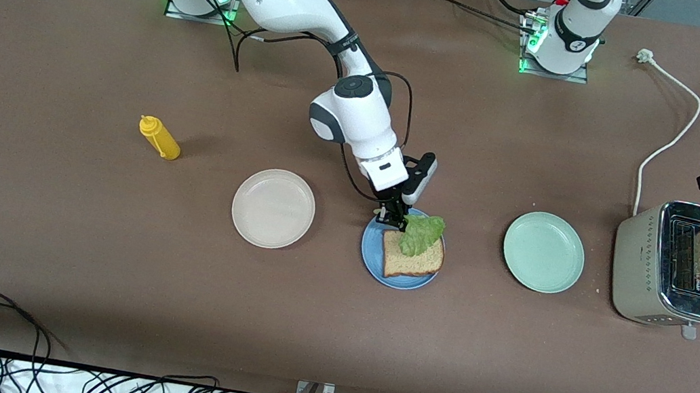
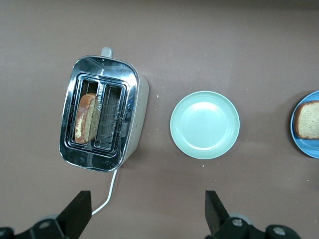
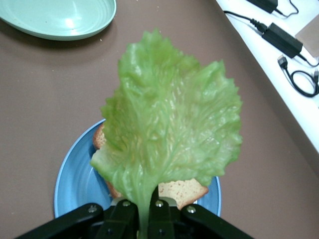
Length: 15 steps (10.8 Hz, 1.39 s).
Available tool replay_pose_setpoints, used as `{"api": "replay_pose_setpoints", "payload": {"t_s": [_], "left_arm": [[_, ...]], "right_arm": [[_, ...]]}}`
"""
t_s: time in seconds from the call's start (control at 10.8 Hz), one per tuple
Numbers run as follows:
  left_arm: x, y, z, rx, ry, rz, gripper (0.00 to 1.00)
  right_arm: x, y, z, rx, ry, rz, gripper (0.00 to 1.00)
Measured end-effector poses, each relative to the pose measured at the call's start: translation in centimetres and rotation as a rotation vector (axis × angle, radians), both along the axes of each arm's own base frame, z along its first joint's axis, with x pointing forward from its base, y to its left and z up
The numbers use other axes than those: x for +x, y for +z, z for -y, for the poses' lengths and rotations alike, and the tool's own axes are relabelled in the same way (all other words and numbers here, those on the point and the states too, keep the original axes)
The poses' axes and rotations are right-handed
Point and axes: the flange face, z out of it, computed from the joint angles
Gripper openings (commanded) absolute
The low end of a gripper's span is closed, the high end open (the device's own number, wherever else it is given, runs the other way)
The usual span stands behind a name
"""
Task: Make sandwich in blue plate with both arms
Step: 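Lower the lettuce onto the bread and open the right gripper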
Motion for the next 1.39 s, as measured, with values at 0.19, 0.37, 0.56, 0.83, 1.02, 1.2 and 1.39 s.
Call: {"api": "replay_pose_setpoints", "payload": {"t_s": [0.19,0.37,0.56,0.83,1.02,1.2,1.39], "left_arm": [[0.0,0.0,0.0,0.000,0.000,0.000,1.00],[0.0,0.0,0.0,0.000,0.000,0.000,1.00],[0.0,0.0,-0.1,0.000,0.001,0.000,1.00],[0.0,0.0,-0.2,0.000,0.004,-0.001,1.00],[0.0,0.0,-0.2,0.000,0.004,-0.001,1.00],[0.0,0.0,-0.2,0.000,0.004,-0.001,1.00],[0.0,0.0,-0.2,0.000,0.004,-0.001,1.00]], "right_arm": [[0.5,-0.4,-0.3,-0.011,0.027,0.037,0.00],[1.2,-2.1,0.1,-0.016,0.043,0.081,0.00],[1.3,-4.6,0.6,-0.018,0.057,0.106,0.00],[1.6,-5.2,0.7,-0.014,0.060,0.120,0.00],[1.6,-4.8,0.4,-0.007,0.061,0.127,0.00],[1.3,-4.5,-0.1,-0.001,0.068,0.133,0.07],[0.9,-4.1,-0.7,0.007,0.076,0.138,0.33]]}}
